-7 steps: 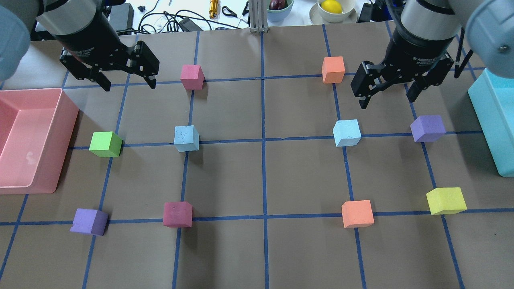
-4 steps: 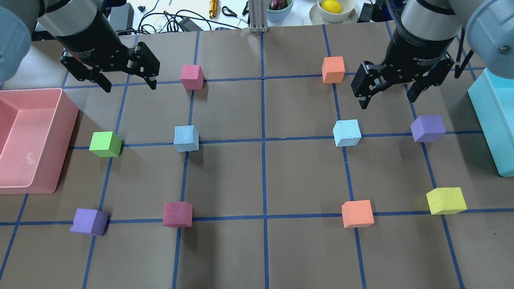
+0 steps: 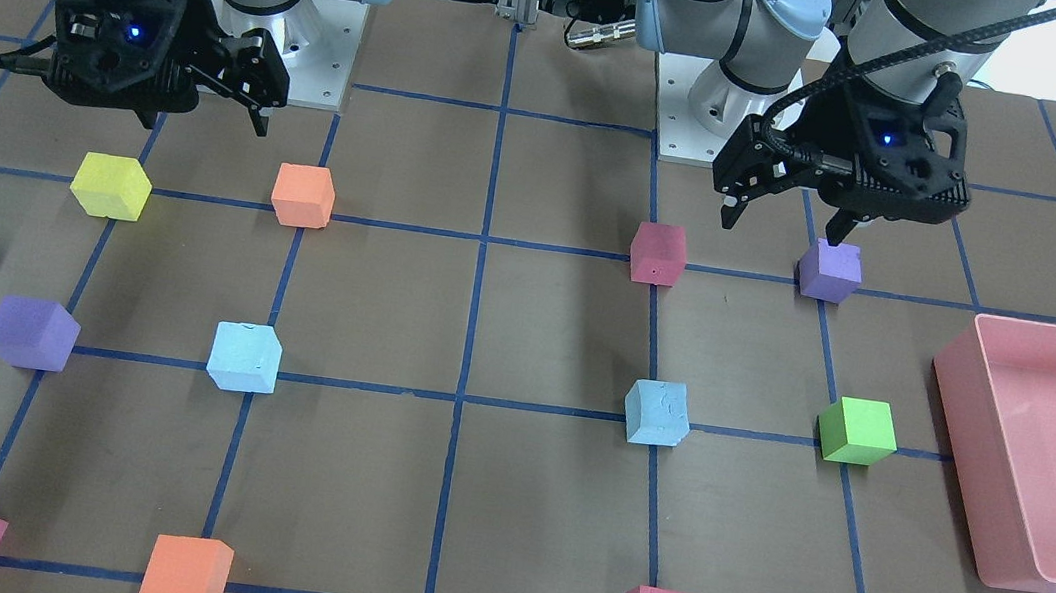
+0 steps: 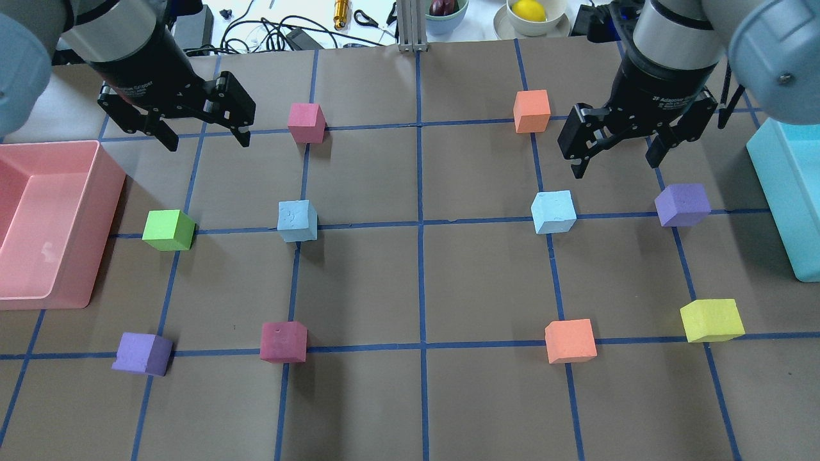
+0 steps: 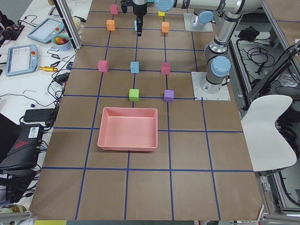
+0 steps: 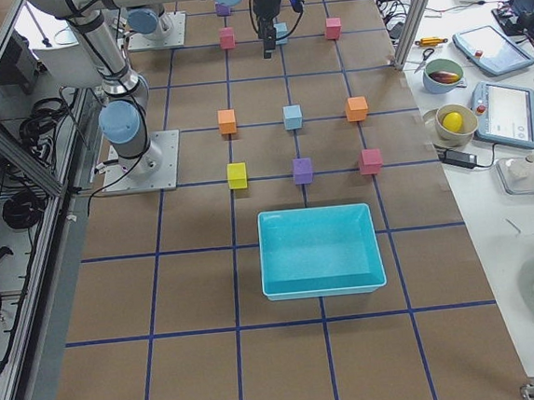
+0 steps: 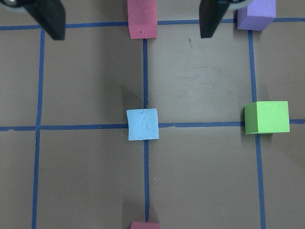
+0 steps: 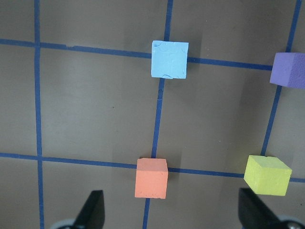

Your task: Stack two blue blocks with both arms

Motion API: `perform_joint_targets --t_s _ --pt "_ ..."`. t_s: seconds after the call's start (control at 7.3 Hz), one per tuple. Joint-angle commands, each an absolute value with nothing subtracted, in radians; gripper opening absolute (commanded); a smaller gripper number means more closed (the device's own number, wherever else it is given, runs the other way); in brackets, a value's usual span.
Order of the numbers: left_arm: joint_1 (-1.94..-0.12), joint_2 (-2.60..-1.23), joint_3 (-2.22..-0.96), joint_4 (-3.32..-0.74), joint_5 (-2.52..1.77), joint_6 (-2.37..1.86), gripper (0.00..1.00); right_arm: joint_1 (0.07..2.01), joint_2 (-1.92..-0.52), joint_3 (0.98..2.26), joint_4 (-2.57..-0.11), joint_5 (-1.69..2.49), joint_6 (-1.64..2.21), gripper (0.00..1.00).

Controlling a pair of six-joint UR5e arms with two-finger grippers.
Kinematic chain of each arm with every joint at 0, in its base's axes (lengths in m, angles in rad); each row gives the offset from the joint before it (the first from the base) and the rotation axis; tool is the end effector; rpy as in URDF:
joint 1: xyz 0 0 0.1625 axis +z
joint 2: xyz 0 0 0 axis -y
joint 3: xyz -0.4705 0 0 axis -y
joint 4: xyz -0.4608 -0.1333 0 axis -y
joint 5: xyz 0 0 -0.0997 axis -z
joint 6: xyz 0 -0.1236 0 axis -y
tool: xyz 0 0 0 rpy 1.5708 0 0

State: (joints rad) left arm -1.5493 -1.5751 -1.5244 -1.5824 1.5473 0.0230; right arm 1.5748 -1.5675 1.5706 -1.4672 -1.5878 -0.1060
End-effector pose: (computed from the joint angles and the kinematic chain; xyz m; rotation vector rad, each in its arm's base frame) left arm -0.1240 -0.5686 0.5319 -0.0029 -3.1184 0.0484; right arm 0.1334 -0.5478 0.4981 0.1732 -3.1208 -0.1680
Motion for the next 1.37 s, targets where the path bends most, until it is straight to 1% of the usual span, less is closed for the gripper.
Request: perform_joint_targets --t_s 0.0,0.55,0.82,0.96,1.1,1.23 --pt "-1.549 -1.574 -1.526 -1.58 1.546 0.023 1.0 1.568 -1.444 1.577 -1.485 -1.578 -0.118 1.0" --pt "-1.552 -1.583 -1.528 -1.585 1.548 0.023 1.0 1.56 -1.183 1.601 -1.817 -1.582 -0.121 1.0" --pt "-1.551 -1.603 -1.546 -1.572 1.548 0.025 1.0 1.56 -1.158 1.679 -1.911 -1.577 -0.121 1.0" --pt "-1.551 -1.627 -1.578 -1.569 1.546 0.023 1.0 1.56 -1.158 1.737 -1.961 -1.578 -0.121 1.0" --pt "-1.552 -1.659 -1.632 -1.486 1.543 0.017 1.0 1.562 -1.158 1.794 -2.023 -1.58 -0.123 1.0" --pt "-1.552 -1.678 -1.719 -1.394 1.545 0.017 1.0 1.56 -1.158 1.836 -2.087 -1.582 -0.135 1.0"
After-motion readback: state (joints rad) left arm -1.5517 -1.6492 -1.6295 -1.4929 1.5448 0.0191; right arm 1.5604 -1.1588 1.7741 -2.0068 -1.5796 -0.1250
